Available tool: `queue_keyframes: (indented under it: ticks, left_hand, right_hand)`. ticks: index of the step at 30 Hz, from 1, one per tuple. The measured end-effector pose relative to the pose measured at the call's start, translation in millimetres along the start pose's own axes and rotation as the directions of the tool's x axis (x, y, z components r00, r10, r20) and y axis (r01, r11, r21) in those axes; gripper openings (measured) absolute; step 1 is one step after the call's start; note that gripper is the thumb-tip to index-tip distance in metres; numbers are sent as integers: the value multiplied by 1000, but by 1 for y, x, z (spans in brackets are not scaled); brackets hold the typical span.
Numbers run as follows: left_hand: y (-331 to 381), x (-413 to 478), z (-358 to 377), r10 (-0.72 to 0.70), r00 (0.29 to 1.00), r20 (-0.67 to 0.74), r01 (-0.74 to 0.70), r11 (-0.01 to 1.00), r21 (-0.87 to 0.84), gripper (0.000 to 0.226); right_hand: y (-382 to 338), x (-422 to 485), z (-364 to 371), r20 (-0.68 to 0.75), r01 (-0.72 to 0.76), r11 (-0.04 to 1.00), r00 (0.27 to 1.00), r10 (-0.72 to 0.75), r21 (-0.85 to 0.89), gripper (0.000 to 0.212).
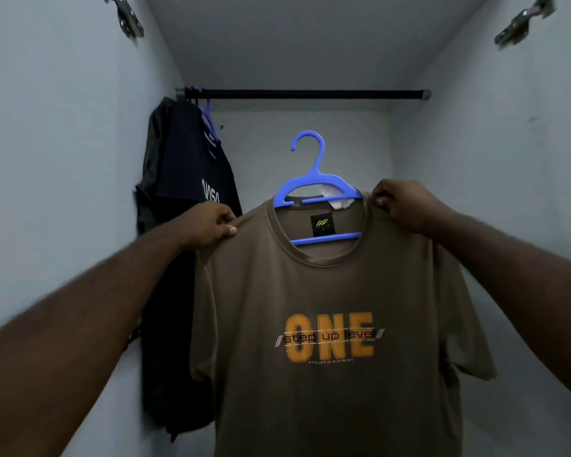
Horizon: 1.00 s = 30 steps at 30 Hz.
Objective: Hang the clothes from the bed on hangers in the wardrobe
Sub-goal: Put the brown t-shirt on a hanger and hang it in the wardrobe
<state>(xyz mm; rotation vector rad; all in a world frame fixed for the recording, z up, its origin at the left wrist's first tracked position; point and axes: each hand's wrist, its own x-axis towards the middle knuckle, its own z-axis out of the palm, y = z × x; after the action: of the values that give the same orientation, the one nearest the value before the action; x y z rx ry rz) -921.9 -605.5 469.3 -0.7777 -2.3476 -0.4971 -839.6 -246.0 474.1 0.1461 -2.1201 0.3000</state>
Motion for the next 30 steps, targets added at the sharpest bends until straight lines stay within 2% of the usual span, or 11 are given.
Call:
queue_keyframes:
  ticks: [4,7,10,13,15,18,23,25,30]
  left_hand:
    - [2,43,-18,-78,989,-123,99,980,171,21]
    - [-1,65,-27,-124,977,-176,160,965,209,22]
    - [3,78,-32,-149,973,-178,177,971,158,18]
    - [28,96,-29,-166,976,-139,171,985,27,39]
    - [47,113,-20,-160,981,-112,167,985,50,43]
    - [63,134,-7,-165,980,-109,180,973,144,35]
    - [61,158,5,-169,954,-248,203,972,118,14]
    - [62,164,7,-146,943,-299,188,975,118,9]
    - [64,167,9,-153,900,-408,210,972,101,11]
  right_hand:
    - [9,66,20,-11,39,999,999,-39,3,19]
    - [20,106,39,-40,76,996,996,-74,47,19]
    - [35,134,62,-70,127,985,990,-119,119,18]
    - [54,156,83,-101,188,967,980,-173,173,16]
    - [68,169,95,-121,237,948,969,-214,215,16]
    - [84,187,113,-104,295,924,955,-278,243,16]
    - [98,210,139,-35,345,867,933,-357,361,14]
    - [106,216,146,-21,344,842,929,-369,415,19]
    - [124,231,166,35,306,843,933,-357,441,24]
